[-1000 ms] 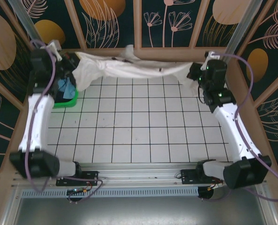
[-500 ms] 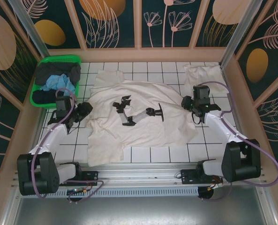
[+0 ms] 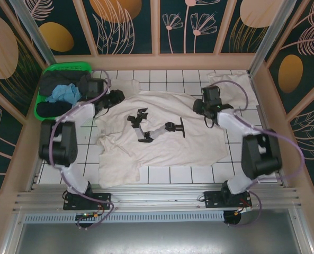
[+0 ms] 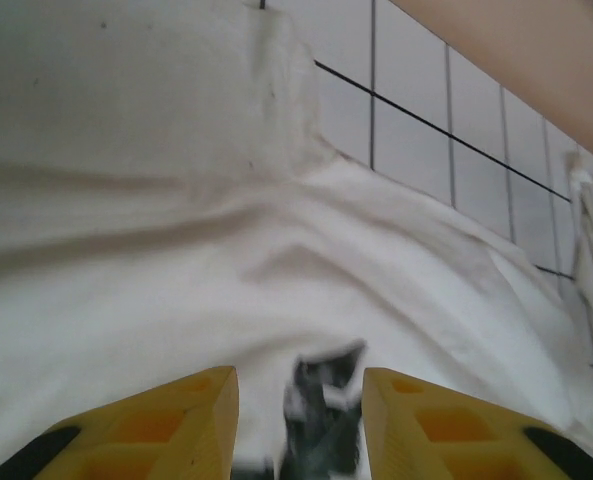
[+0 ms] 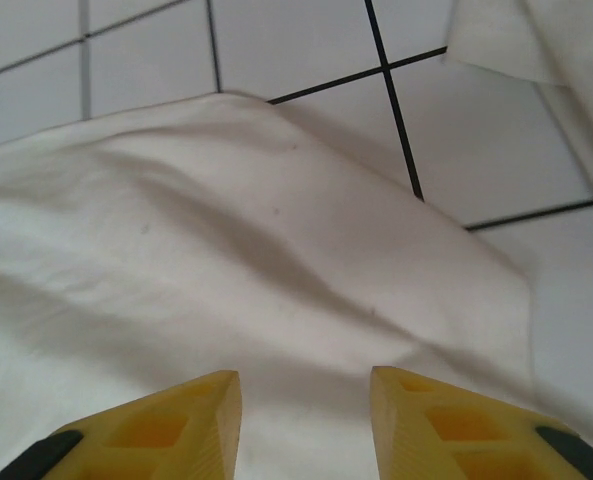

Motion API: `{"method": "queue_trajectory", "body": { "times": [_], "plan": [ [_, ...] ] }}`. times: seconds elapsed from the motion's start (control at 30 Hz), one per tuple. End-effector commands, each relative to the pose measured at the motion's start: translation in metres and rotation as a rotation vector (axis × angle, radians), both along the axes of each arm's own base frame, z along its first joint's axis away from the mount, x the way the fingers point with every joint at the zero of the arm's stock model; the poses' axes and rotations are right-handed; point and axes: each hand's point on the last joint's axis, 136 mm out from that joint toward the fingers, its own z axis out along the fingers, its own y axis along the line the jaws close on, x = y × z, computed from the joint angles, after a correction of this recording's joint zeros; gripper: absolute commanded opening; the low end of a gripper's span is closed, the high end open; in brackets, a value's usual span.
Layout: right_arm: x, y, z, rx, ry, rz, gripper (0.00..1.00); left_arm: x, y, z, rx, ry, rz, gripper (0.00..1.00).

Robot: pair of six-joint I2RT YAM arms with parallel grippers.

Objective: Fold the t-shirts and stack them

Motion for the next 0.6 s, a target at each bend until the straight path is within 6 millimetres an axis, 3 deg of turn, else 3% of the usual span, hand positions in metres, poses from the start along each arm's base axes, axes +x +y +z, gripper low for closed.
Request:
{"method": "queue_trajectory", "body": {
  "times": [0.0,0.1,0.2,0.4,0.47,0.57],
  "plan": [
    [0.046,-0.010,-0.015,-0.057,-0.006,-0.048,0.38,0.037,0.012,-0.037,0.090,0.055,0.035,0.36],
    [0.068,-0.023,-0.044,-0.161,0.054,-0.096,0.41,0.070,0.013,-0.057,0.114,0.073,0.054,0.35],
    [0.085,-0.033,-0.059,-0.224,0.069,-0.106,0.46,0.095,0.016,-0.070,0.148,0.077,0.079,0.34],
    [0.095,-0.032,-0.088,-0.232,0.148,-0.034,0.54,0.126,0.021,-0.096,0.180,0.114,0.076,0.34],
    [0.096,-0.023,-0.094,-0.177,0.155,0.007,0.52,0.132,0.022,-0.100,0.166,0.107,0.078,0.34],
    [0.101,-0.013,-0.088,-0.096,0.144,0.043,0.29,0.140,0.026,-0.101,0.136,0.092,0.080,0.34]
  ]
}}
